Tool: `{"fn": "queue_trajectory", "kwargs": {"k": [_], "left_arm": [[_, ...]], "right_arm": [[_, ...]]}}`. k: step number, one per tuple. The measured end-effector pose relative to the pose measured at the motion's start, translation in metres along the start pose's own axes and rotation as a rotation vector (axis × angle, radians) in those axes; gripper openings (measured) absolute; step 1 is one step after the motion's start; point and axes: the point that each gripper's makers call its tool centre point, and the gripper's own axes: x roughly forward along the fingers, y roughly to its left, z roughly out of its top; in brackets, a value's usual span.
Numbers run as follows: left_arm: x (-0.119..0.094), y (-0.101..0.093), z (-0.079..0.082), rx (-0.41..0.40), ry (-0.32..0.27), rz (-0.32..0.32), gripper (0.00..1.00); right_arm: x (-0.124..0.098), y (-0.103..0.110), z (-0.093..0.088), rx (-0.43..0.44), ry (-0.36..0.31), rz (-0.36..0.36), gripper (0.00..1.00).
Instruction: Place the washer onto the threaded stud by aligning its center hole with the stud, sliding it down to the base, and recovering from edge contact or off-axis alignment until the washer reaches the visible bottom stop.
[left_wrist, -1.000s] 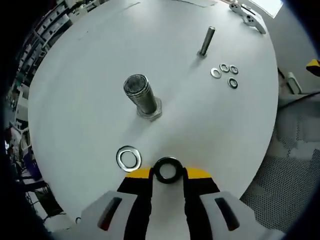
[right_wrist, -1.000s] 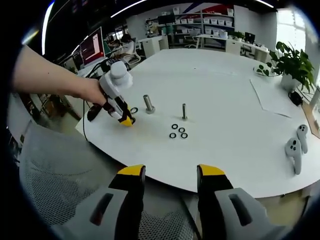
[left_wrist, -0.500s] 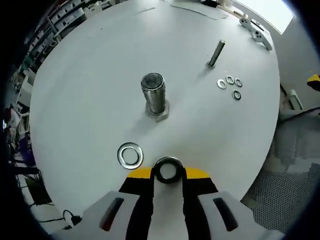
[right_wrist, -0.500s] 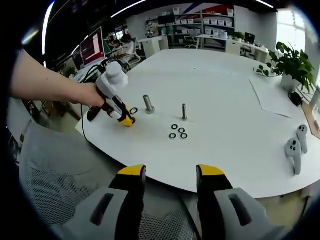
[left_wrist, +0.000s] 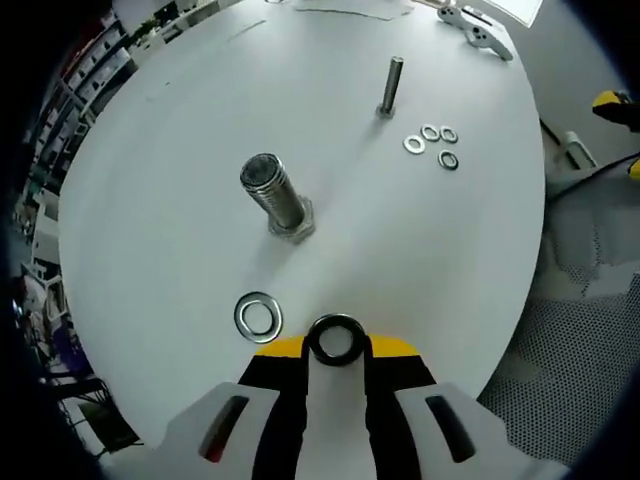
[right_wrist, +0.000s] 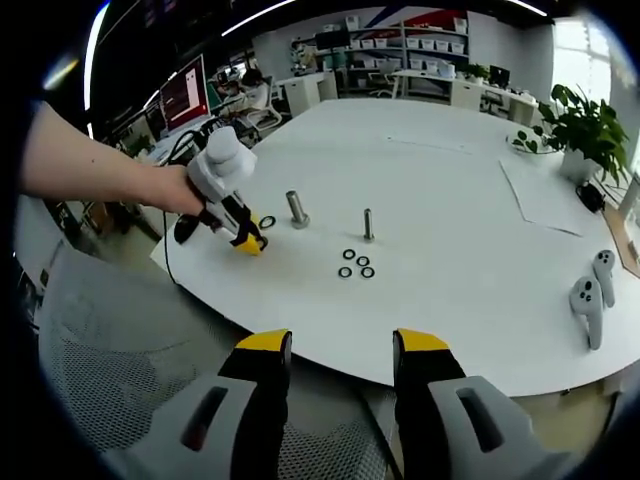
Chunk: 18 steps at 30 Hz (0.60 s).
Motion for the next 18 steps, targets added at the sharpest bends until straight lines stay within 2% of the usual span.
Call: {"fn": "queue_trajectory", "kwargs": {"k": [11, 18], "left_arm": [[-0.027, 0.009, 0.035, 0.051, -0.06, 0.004, 0.18], [-0.037, 0.01, 0.049, 0.07, -0.085, -0.004, 0.18]], "right_arm": [[0.0, 0.0, 0.0, 0.001, 0.001, 0.0, 0.43], [0.0, 0.0, -0.001, -0.001, 0.003, 0.001, 0.43]]}}
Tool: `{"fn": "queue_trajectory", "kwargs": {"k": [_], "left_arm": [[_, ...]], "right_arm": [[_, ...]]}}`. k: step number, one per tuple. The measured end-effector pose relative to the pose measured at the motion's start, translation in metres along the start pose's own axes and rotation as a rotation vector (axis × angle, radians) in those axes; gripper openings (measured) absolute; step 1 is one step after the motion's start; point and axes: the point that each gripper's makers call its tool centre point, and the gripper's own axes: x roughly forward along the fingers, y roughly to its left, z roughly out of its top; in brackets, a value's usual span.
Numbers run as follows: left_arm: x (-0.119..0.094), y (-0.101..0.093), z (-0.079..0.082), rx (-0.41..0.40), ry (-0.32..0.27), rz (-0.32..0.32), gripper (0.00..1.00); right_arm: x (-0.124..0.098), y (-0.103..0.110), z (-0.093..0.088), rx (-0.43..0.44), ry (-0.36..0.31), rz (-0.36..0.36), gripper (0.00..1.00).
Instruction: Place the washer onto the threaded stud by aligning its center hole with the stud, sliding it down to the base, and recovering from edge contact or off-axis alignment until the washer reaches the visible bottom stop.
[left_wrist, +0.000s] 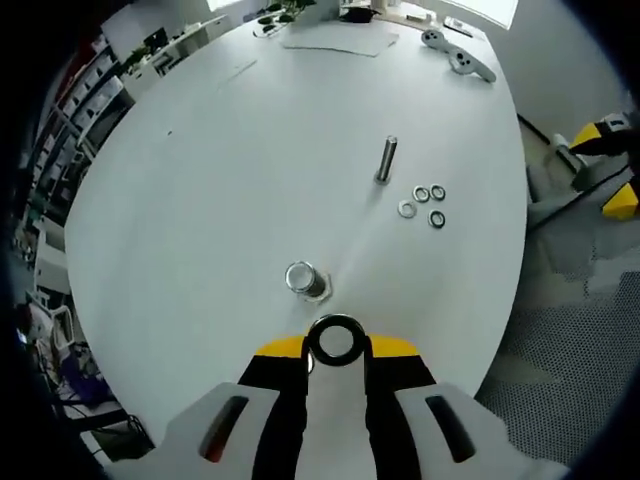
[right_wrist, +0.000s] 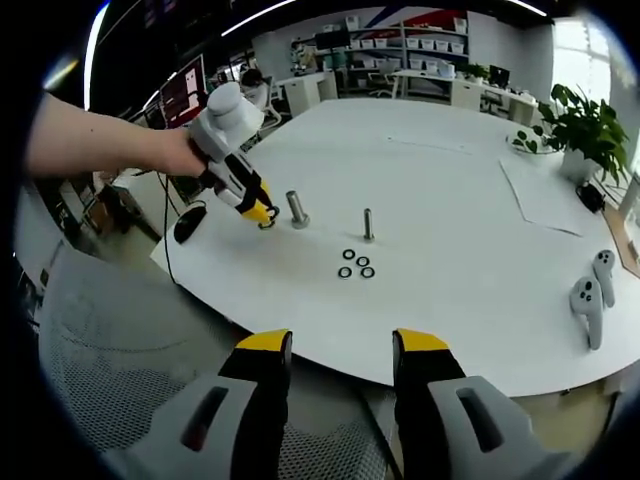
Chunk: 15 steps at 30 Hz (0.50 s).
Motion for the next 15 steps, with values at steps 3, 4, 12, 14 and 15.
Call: {"fn": "queue_trajectory", "kwargs": {"k": [3, 4, 12, 14, 15], "left_arm": [[-0.004, 0.002, 0.005, 0.012, -0.007, 0.0, 0.18], [-0.006, 0.003, 0.008, 0.011, -0.013, -0.001, 0.18], [-0.017, 0.01, 0.033, 0.018, -0.061, 0.008, 0.19], [-0.015, 0.012, 0.038, 0.025, -0.064, 0.012, 0.19], [-0.015, 0.012, 0.04, 0.026, -0.065, 0.013, 0.19]], "right_arm": [[0.0, 0.0, 0.0, -0.001, 0.001, 0.0, 0.43], [0.0, 0.0, 0.0, -0.001, 0.001, 0.001, 0.43], [0.0, 0.001, 0.0, -0.003, 0.003, 0.003, 0.42], [0.0, 0.001, -0.001, -0.003, 0.004, 0.003, 0.42], [0.0, 0.001, -0.001, -0.004, 0.005, 0.004, 0.42]]}}
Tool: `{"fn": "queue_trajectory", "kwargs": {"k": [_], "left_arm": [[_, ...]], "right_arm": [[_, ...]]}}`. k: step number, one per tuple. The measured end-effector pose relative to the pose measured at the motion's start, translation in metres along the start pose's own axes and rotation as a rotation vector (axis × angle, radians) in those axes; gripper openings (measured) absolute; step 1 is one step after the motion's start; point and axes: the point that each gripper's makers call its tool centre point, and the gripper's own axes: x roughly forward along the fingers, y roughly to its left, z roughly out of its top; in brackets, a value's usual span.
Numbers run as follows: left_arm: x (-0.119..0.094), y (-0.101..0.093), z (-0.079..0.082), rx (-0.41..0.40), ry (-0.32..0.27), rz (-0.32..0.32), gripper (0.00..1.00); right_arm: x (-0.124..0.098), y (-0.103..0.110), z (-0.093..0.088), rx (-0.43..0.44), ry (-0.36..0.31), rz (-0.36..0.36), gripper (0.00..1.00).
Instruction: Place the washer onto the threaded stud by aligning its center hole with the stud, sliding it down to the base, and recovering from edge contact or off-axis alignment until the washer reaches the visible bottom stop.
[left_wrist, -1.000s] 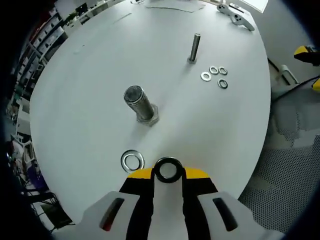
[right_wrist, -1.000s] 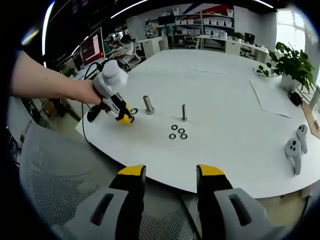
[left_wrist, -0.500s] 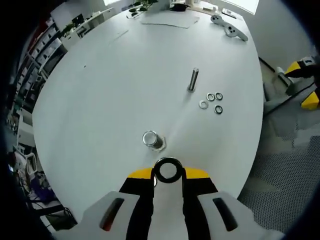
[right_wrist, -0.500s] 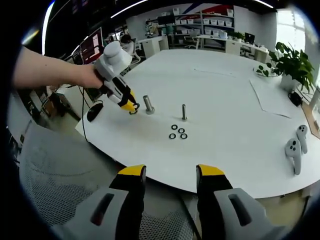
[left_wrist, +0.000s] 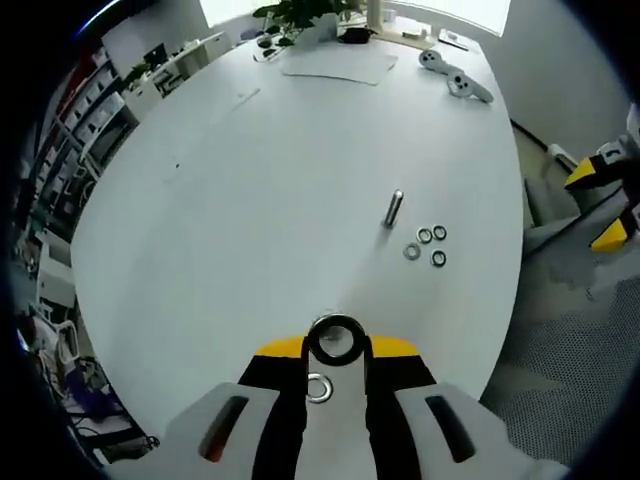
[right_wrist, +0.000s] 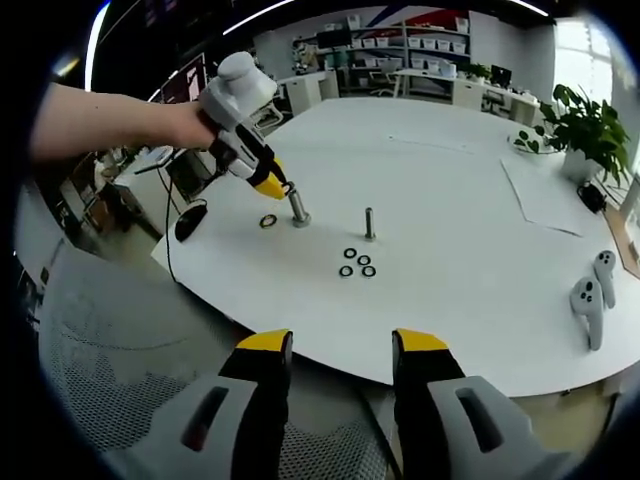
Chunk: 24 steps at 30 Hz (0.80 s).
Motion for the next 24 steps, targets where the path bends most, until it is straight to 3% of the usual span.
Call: {"fn": "queue_trajectory", "kwargs": {"k": [24], "left_arm": [[0.036, 0.006, -0.008, 0.071, 0.098, 0.006, 0.19]], "right_arm": [[0.0, 0.0, -0.001, -0.005, 0.005, 0.003, 0.4]]}}
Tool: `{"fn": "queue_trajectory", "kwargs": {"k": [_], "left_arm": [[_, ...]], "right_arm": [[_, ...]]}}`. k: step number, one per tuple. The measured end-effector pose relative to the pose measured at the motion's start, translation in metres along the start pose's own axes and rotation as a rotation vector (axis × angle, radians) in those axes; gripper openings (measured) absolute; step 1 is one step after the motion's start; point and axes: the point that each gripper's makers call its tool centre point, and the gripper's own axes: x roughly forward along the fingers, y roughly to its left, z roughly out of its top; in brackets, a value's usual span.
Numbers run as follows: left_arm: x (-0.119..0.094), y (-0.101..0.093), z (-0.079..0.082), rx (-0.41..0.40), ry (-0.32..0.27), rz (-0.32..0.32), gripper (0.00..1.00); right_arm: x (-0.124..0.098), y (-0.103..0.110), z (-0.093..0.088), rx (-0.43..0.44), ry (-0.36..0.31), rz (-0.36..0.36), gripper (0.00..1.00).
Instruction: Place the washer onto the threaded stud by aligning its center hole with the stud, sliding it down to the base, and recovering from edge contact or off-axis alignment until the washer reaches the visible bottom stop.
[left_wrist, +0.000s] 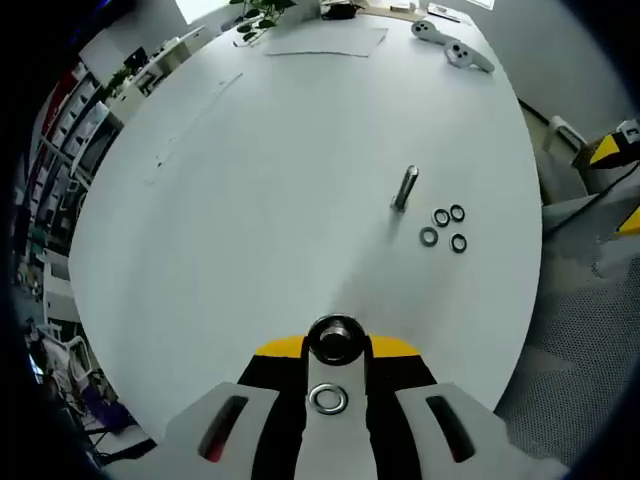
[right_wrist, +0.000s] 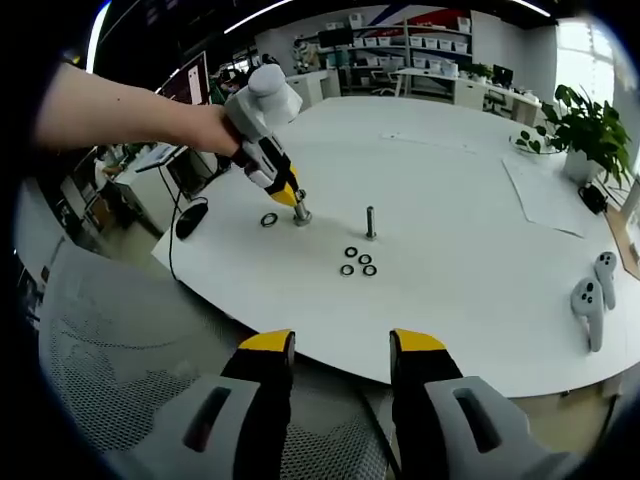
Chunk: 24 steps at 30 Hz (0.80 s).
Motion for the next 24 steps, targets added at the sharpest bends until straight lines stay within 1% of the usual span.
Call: {"fn": "queue_trajectory", "kwargs": {"k": [4, 10, 11, 12, 13, 14, 17, 20, 24], "left_arm": [[0.009, -0.003, -0.002, -0.001, 0.011, 0.0, 0.19], [0.024, -0.002, -0.007, -0.025, 0.036, -0.001, 0.19], [0.025, -0.002, -0.006, -0.024, 0.031, 0.0, 0.19], [0.027, -0.003, -0.008, -0.047, 0.04, -0.001, 0.19], [0.028, -0.003, -0.007, -0.059, 0.03, -0.002, 0.19], [0.029, -0.004, -0.009, -0.082, 0.037, 0.0, 0.19], [0.032, -0.004, -0.011, -0.067, 0.04, 0.01, 0.19], [0.031, -0.004, -0.008, -0.064, 0.032, 0.015, 0.2], [0.031, -0.003, -0.008, -0.085, 0.03, 0.013, 0.2]], "right_arm": [[0.0, 0.0, 0.0, -0.001, 0.003, 0.001, 0.4], [0.0, 0.0, -0.001, -0.001, 0.005, 0.001, 0.39], [0.0, 0.0, -0.001, 0.0, 0.005, 0.001, 0.39], [0.0, 0.0, -0.001, 0.0, 0.005, 0.001, 0.39], [0.0, -0.001, -0.001, 0.0, 0.005, 0.001, 0.39], [0.0, -0.001, 0.0, 0.002, 0.003, 0.001, 0.39], [0.0, -0.001, 0.001, 0.007, -0.002, 0.0, 0.39], [0.0, 0.0, 0.0, 0.004, 0.002, 0.001, 0.39], [0.001, 0.0, 0.0, 0.006, 0.003, 0.002, 0.39]]}}
